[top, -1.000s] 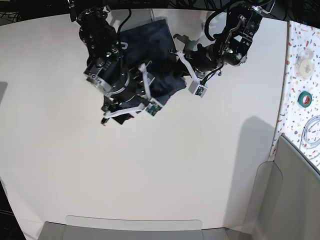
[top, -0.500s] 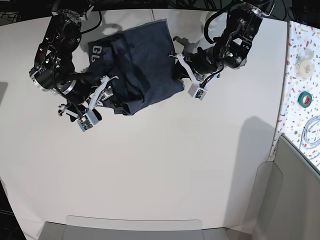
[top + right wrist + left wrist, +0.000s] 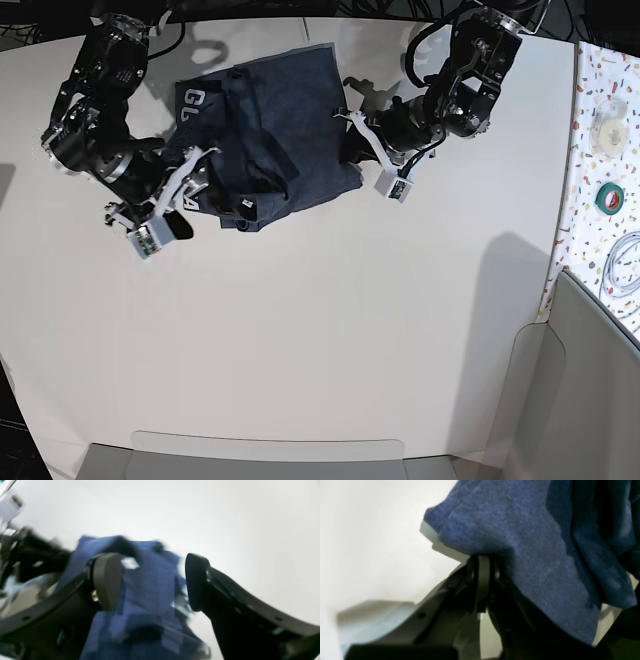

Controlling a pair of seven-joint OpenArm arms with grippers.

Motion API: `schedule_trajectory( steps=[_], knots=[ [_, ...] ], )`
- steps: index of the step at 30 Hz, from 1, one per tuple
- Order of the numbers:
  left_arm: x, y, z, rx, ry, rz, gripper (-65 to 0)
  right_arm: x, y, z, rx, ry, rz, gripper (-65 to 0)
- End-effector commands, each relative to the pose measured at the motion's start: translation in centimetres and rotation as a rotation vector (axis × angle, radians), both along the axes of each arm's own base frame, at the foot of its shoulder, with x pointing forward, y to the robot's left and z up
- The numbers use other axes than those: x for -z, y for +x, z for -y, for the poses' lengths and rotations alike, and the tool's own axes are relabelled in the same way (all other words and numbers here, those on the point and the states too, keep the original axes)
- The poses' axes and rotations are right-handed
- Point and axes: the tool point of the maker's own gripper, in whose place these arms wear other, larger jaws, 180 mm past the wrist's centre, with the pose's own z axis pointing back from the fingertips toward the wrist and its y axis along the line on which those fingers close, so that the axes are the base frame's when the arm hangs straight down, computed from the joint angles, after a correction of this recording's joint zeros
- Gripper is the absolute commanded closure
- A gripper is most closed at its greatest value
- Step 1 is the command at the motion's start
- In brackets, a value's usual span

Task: Layout the t-shirt on the table in an organized manner, then fold the t-shirt properly
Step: 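Fold the bundle edge with the right gripper toward the left gripper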

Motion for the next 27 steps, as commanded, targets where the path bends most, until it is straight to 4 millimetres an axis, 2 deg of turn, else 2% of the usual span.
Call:
schedule_trajectory(
  steps=[1,3,6,13,16,21,27],
  knots=[
    [4.6,-5.2,-4.4,0.033,0.246,-0.217,-2.1,-1.6,0.6,1.2,0.032,0.013,0.062,-39.8],
    [4.5,-5.2,-4.3,0.033,0.243,-0.217,-2.1,-2.0,0.6,2.9,0.084,0.03,0.072,-40.1],
    [4.6,-5.2,-4.3,0.033,0.243,-0.218,-2.1,-2.2,0.5,3.4,0.083,0.031,0.075,-40.1],
    [4.6,-5.2,-4.4,0.033,0.245,-0.218,-2.1,0.4,-0.2,-0.4,-0.039,0.061,-0.014,-40.3],
    [4.6,-5.2,-4.3,0.033,0.243,-0.218,-2.1,0.6,-0.4,-1.8,-0.083,0.067,-0.023,-40.4],
    [4.6,-5.3,-4.3,0.033,0.243,-0.22,-2.1,0.8,-0.5,-1.8,-0.088,0.056,-0.027,-46.1],
    [4.6,-5.3,-4.3,0.033,0.243,-0.22,-2.1,0.5,-0.3,-1.6,-0.085,0.054,-0.019,-46.7]
  ],
)
